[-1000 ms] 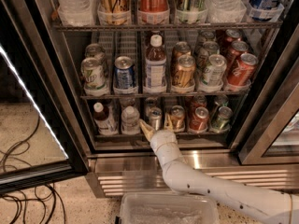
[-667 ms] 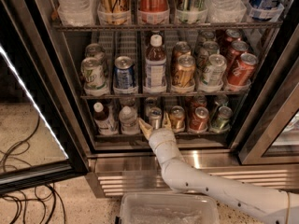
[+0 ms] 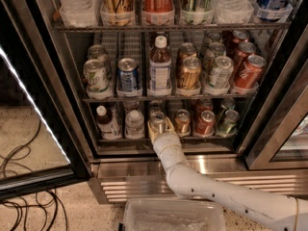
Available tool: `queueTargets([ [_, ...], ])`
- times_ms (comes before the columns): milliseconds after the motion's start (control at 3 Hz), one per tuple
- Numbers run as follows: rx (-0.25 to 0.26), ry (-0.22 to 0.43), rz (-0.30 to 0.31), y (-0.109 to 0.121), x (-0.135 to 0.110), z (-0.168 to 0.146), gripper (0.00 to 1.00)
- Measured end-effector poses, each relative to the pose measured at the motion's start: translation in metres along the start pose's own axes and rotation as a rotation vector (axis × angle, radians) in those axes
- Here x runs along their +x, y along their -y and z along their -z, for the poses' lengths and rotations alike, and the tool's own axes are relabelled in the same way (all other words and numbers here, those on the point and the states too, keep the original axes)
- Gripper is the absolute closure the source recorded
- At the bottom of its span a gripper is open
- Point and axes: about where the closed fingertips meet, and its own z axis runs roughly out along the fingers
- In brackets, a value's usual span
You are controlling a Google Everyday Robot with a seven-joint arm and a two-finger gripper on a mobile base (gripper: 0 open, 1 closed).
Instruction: Pick redbull can from bottom shelf of fridge
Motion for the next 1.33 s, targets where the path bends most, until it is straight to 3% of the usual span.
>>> queueTargets([
  [333, 0.0, 0.0, 0.0, 0.0, 0.0, 0.0, 0.96],
  [667, 0.002, 0.011, -0.006, 0.002, -0.006, 0.001, 1.0],
  [1333, -0.022, 0.202, -0.047, -0.001, -0.064, 0.028, 1.0],
])
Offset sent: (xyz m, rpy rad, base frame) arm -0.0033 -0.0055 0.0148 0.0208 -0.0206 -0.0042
